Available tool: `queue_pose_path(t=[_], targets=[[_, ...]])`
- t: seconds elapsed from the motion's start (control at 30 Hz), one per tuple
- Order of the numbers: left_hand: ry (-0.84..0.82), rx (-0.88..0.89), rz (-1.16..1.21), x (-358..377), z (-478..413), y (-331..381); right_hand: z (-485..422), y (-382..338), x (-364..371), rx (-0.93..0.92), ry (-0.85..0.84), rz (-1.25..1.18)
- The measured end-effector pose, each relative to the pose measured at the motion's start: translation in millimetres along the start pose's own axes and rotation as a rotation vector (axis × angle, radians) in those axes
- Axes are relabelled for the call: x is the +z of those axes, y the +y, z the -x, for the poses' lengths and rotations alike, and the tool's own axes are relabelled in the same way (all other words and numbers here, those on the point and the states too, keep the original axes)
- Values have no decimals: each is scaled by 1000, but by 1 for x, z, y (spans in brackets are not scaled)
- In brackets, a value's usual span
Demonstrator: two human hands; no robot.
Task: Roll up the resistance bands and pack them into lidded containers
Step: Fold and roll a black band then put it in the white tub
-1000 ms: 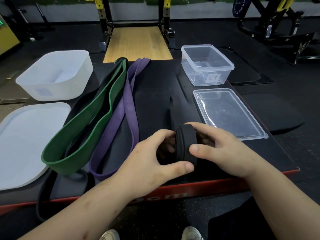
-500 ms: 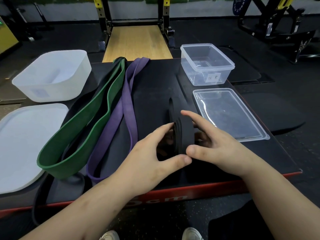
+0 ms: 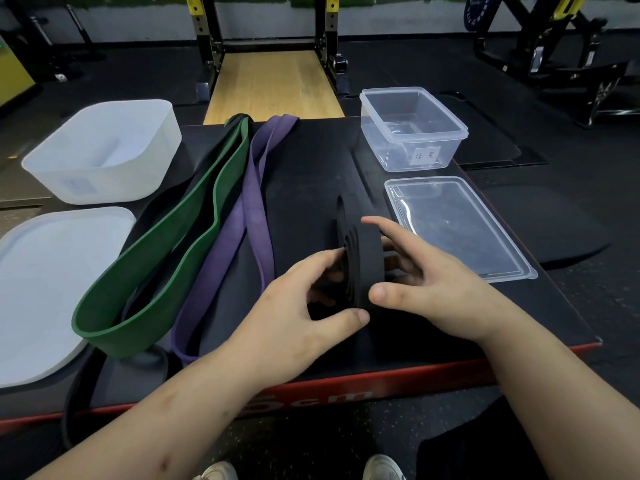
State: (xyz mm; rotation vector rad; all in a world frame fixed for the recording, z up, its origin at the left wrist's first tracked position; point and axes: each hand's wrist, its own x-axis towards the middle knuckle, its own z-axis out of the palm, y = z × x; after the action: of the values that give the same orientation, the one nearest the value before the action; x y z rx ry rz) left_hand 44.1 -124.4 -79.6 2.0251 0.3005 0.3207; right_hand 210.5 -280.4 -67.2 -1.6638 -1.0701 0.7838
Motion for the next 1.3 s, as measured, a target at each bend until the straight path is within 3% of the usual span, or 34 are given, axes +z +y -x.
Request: queue_pose_path(t=[0.23,0.5,0.67,0.83,1.0,1.2,1.3], targets=[[24,8,-42,4,13,2,12,-1,3,11,-8,22],[114,11,-85,11,7,2,-3,-8,10,39,158,125],[146,27,-72,10,-1,4,1,6,3,46,33,0],[111,19,-128,6,-4,3,-11,-2,13,61,256,141],[155,-23,-132,8,-9,-4,-13,2,12,57,147,57],[147,-68,-61,9,-10,-5,-19,3,21,95,360,193],[152,-78,-34,7,-9,-7,-17,4,20,99,289,162]])
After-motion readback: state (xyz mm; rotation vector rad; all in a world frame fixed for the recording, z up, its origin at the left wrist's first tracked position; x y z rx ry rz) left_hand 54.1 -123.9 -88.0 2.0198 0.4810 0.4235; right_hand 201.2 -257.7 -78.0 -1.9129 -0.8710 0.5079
